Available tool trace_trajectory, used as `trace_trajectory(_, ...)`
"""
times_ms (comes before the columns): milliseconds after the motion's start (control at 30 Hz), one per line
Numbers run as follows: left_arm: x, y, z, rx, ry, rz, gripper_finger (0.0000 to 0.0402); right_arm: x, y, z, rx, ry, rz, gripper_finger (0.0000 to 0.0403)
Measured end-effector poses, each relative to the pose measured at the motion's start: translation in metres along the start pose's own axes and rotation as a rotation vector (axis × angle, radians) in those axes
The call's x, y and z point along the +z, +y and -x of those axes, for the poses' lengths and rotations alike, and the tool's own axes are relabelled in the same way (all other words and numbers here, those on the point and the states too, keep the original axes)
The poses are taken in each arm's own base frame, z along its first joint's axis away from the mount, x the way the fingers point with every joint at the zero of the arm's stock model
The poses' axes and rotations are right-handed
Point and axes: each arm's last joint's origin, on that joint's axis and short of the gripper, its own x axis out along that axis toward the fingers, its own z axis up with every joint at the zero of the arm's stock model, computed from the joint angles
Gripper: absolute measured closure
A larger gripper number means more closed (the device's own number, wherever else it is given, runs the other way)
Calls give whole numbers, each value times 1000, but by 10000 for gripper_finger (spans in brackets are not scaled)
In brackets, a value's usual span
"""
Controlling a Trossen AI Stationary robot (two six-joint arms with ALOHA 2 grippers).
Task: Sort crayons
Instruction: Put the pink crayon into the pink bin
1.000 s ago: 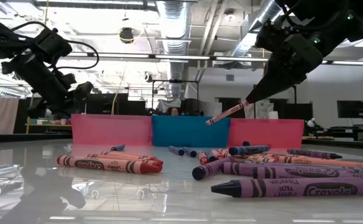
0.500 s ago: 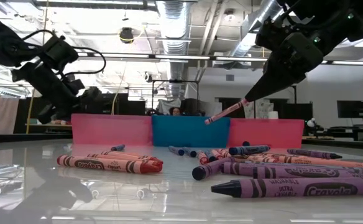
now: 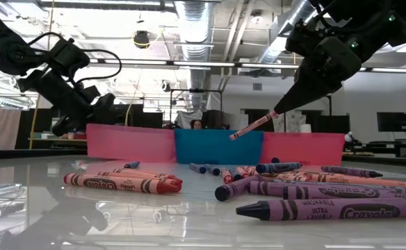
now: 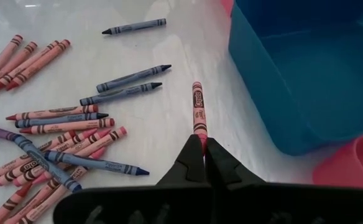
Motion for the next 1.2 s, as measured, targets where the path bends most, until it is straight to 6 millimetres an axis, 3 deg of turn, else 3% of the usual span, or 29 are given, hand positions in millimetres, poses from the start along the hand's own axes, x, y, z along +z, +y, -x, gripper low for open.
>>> trace_trajectory(433,1,-1,-4,-4,39,-14,401,1,1,0,6,-11,-3,403)
trace_trajectory(767,-2,-1,-3,-6,82,-59,401,11,15,5,82,-138,-19,403)
trace_trajectory(967,9,-3,-4,44,31,-79,401,23,15,7,95,-248,-55,403)
trace_trajectory(1200,31,-14,-2,-14,-14,-71,401,29,4,3,48,-287,-84,403)
